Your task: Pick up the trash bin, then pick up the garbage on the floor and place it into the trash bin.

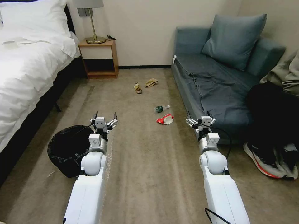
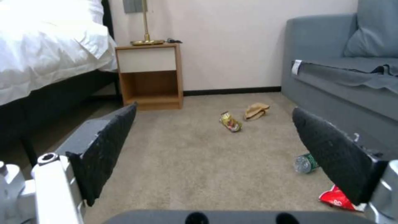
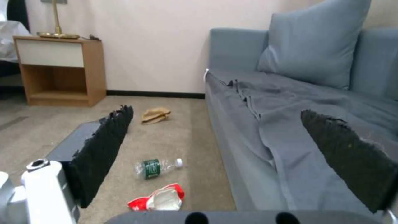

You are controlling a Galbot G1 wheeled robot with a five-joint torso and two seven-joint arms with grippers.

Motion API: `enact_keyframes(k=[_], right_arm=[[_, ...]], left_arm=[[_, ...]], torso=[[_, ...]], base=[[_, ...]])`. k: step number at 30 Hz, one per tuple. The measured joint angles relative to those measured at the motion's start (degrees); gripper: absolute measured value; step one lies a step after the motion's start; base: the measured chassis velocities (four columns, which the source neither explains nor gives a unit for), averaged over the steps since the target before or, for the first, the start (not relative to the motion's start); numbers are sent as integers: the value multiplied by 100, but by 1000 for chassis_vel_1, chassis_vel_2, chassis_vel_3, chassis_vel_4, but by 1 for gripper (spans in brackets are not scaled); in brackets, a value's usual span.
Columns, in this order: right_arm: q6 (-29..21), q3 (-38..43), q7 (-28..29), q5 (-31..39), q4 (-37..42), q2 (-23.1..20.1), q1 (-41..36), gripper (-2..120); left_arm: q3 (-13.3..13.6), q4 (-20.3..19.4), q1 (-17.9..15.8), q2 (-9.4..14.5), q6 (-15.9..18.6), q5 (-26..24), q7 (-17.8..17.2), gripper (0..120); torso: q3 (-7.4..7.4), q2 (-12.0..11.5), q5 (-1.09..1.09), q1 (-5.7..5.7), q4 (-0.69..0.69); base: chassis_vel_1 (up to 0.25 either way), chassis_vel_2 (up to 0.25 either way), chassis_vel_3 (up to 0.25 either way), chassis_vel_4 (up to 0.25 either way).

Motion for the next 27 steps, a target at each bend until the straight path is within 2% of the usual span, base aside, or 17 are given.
enact_keyframes(k=[27], right_arm=[[0, 0, 0, 0, 0, 0, 0, 100]], left_arm=[[0, 0, 0, 0, 0, 0, 0, 100]], torso=[[0, 0, 0, 0, 0]], base=[[0, 0, 0, 0]])
